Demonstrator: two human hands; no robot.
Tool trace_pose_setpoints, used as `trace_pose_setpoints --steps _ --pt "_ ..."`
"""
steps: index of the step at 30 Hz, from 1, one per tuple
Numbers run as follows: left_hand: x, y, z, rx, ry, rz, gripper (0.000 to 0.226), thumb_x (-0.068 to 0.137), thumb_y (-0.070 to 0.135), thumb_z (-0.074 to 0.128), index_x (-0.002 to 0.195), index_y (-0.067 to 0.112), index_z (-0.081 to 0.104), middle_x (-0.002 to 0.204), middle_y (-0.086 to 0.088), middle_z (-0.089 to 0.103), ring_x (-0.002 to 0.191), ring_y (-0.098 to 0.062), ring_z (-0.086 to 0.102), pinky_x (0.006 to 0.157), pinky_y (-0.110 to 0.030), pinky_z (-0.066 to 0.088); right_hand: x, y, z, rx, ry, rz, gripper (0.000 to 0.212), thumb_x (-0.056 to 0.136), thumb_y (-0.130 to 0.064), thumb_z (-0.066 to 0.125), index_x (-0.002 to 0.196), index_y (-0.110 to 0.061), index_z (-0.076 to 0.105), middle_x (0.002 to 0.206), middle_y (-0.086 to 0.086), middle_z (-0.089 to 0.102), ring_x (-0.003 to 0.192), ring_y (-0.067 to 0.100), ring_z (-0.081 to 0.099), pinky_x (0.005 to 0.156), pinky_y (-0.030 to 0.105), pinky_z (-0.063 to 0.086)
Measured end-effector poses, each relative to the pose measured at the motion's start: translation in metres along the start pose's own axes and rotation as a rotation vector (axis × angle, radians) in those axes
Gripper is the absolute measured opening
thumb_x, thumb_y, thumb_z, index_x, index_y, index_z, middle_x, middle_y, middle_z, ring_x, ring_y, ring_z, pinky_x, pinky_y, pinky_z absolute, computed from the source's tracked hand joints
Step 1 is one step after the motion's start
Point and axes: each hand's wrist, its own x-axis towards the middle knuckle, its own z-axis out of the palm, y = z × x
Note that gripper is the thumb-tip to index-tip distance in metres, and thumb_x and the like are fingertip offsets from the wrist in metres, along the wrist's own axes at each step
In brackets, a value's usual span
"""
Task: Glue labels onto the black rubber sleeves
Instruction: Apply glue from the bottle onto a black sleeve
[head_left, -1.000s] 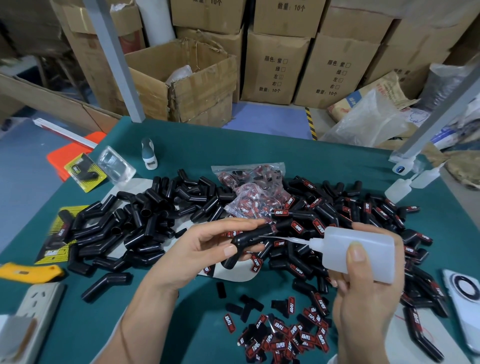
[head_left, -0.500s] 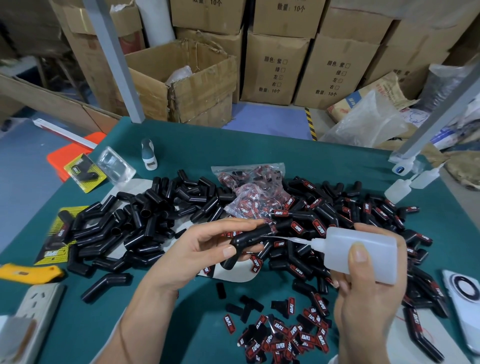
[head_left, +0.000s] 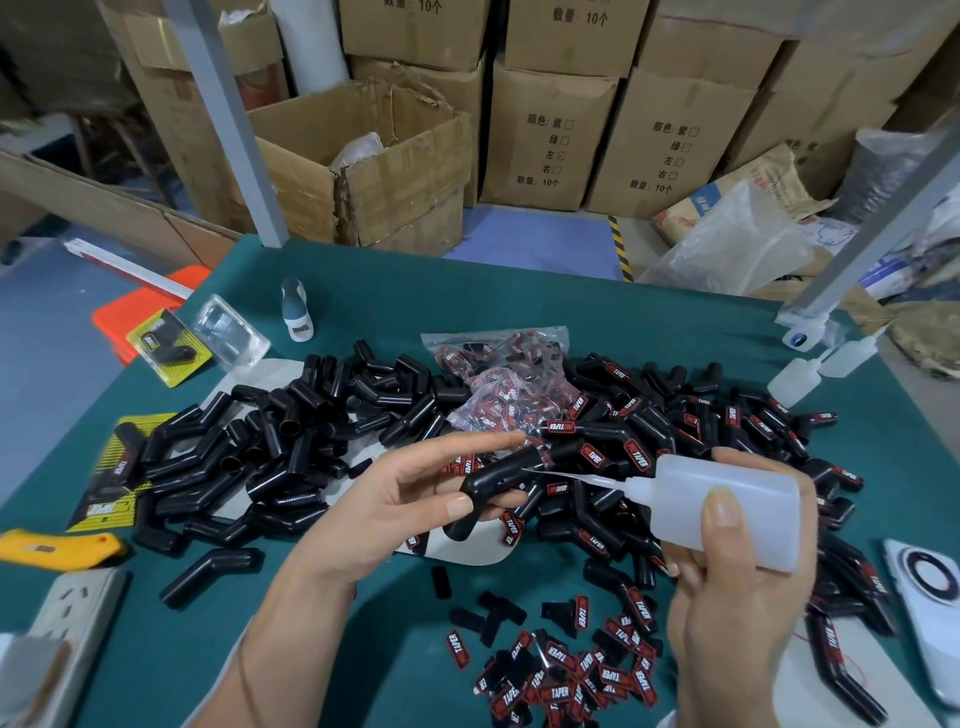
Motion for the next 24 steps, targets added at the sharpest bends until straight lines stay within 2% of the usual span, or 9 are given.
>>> trace_pose_setpoints --steps 2,4,7,10,13,15,17,19,24 --pt "0.002 -0.002 0.003 -0.034 0.009 0.005 0.060 0.102 0.019 0.069 0.157 0.013 0.046 0.161 -0.016 0.046 0.120 -0.041 0.068 0.102 -0.039 0.054 0.002 0.000 0.000 0.057 -0.012 0.011 0.022 0.088 -0.039 0.064 0.109 -0.034 0.065 0.089 -0.005 0.065 0.064 0.006 0.061 0.045 0.016 0.044" --pt "0.003 -0.007 0.007 -0.106 0.030 -0.004 0.066 0.102 0.011 0.067 0.161 0.015 0.039 0.160 -0.018 0.046 0.116 -0.038 0.069 0.103 -0.042 0.052 0.005 0.000 -0.002 0.100 -0.015 0.028 0.020 0.088 -0.037 0.063 0.107 -0.031 0.066 0.081 -0.007 0.063 0.056 0.004 0.054 0.043 0.016 0.040" --pt "0.006 -0.013 0.018 -0.225 0.073 -0.051 0.071 0.098 -0.003 0.057 0.162 0.019 0.038 0.142 -0.013 0.059 0.114 -0.031 0.067 0.109 -0.046 0.049 0.007 0.001 -0.003 0.123 0.000 0.052 0.024 0.086 -0.037 0.064 0.107 -0.027 0.065 0.074 -0.009 0.059 0.052 0.001 0.050 0.042 0.015 0.040" --pt "0.008 -0.016 0.028 -0.282 0.085 -0.050 0.075 0.096 -0.008 0.056 0.164 0.015 0.034 0.127 -0.011 0.057 0.110 -0.029 0.065 0.115 -0.060 0.041 0.007 0.000 -0.002 0.128 0.007 0.044 0.022 0.086 -0.038 0.065 0.106 -0.029 0.066 0.075 -0.010 0.061 0.054 0.003 0.053 0.043 0.015 0.042" --pt "0.008 -0.016 0.030 -0.229 0.097 -0.053 0.075 0.095 -0.004 0.068 0.161 0.016 0.039 0.132 -0.016 0.052 0.114 -0.034 0.065 0.116 -0.069 0.035 0.007 -0.002 -0.001 0.111 0.000 0.022 0.022 0.087 -0.038 0.064 0.107 -0.028 0.064 0.076 -0.011 0.061 0.051 0.001 0.050 0.041 0.015 0.039" --pt "0.008 -0.014 0.030 -0.190 0.096 -0.048 0.071 0.093 0.006 0.077 0.155 0.022 0.048 0.135 -0.021 0.050 0.121 -0.036 0.065 0.109 -0.058 0.048 0.006 -0.003 0.000 0.090 -0.011 0.010 0.023 0.087 -0.039 0.064 0.108 -0.028 0.063 0.078 -0.010 0.062 0.050 0.000 0.050 0.041 0.015 0.038" --pt "0.009 -0.011 0.031 -0.173 0.089 -0.040 0.067 0.092 0.008 0.080 0.150 0.024 0.051 0.137 -0.013 0.052 0.123 -0.037 0.066 0.102 -0.050 0.055 0.004 -0.004 0.000 0.067 -0.006 0.004 0.023 0.087 -0.041 0.065 0.108 -0.030 0.064 0.082 -0.009 0.064 0.055 0.001 0.054 0.043 0.015 0.042" --pt "0.009 -0.011 0.031 -0.156 0.084 -0.037 0.067 0.092 0.007 0.080 0.149 0.023 0.051 0.136 -0.007 0.056 0.123 -0.037 0.066 0.099 -0.046 0.056 0.002 -0.005 0.001 0.025 0.008 -0.004 0.020 0.086 -0.042 0.065 0.106 -0.038 0.065 0.087 -0.009 0.067 0.063 0.007 0.060 0.044 0.016 0.044" --pt "0.008 -0.015 0.025 -0.143 0.074 -0.049 0.068 0.093 0.003 0.077 0.152 0.017 0.046 0.135 -0.009 0.056 0.119 -0.033 0.066 0.100 -0.044 0.055 0.000 -0.008 0.001 -0.043 0.009 -0.021 0.021 0.087 -0.044 0.065 0.108 -0.042 0.065 0.092 -0.010 0.067 0.070 0.012 0.064 0.046 0.017 0.047"
